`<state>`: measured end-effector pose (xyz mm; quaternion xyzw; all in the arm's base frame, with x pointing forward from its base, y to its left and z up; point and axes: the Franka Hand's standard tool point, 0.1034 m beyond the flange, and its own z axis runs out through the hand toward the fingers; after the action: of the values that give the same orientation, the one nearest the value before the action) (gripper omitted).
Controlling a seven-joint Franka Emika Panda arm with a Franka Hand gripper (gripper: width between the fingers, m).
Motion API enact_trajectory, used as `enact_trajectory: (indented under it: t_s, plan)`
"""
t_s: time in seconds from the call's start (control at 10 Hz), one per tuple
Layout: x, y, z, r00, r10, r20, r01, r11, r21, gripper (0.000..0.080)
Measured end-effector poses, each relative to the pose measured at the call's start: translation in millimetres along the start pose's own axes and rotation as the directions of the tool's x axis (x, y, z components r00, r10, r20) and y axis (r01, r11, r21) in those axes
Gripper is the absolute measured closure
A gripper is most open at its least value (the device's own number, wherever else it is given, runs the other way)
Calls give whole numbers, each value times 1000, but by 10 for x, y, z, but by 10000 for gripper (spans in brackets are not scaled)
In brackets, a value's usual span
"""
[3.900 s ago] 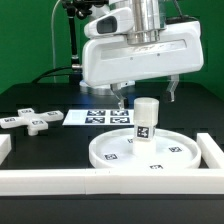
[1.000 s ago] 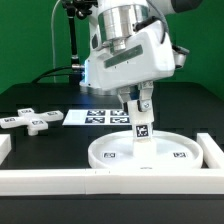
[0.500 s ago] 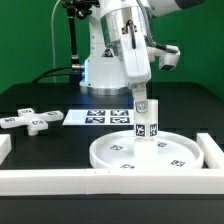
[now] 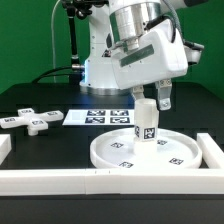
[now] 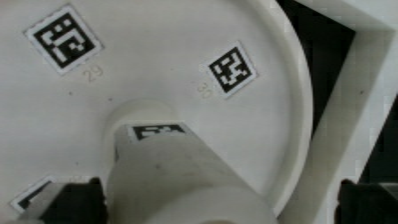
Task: Assemble round table
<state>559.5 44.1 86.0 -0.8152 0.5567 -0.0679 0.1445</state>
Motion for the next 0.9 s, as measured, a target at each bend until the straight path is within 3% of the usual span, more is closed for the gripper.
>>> enact_trajectory:
  t_s: [0.4,0.6,0.8,0.9]
  plan:
    - [0,6,6,968,-252,0,252,968,-4,151]
    - [25,-6,2,840,-543,-6,542,840,-30,151]
    - [-3,-50,-3,643,-765,14,765,642,-46,151]
    - [-14,-56,0,593,-805,35,805,591,-47,151]
